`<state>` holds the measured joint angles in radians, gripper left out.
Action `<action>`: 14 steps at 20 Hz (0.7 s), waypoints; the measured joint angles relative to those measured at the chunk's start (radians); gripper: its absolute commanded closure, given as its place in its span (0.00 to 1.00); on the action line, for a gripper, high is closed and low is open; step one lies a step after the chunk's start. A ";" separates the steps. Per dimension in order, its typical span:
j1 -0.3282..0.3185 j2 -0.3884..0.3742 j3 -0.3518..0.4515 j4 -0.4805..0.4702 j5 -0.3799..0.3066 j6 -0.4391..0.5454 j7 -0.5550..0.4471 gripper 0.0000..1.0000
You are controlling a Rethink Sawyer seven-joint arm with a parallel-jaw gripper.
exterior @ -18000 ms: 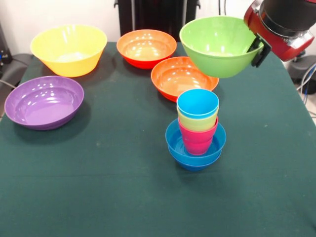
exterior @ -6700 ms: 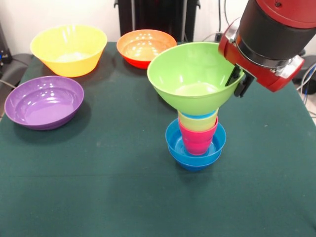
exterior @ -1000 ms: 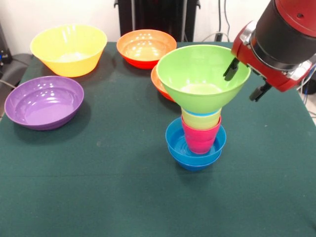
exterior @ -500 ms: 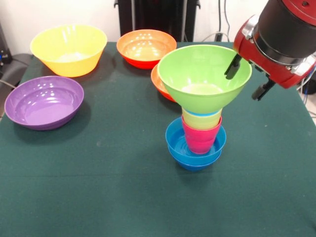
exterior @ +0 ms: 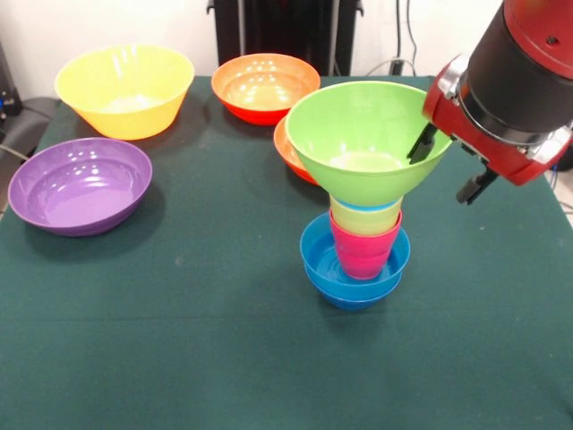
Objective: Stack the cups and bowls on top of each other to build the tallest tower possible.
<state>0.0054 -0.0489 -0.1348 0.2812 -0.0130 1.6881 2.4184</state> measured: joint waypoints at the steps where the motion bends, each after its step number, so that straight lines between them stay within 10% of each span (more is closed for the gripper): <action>1: 0.000 0.007 -0.001 -0.010 0.000 0.004 0.000 0.00; 14: -0.007 0.019 -0.053 -0.095 0.036 0.185 0.000 0.00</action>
<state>-0.0019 -0.0303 -0.1875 0.1864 0.0232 1.8734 2.4184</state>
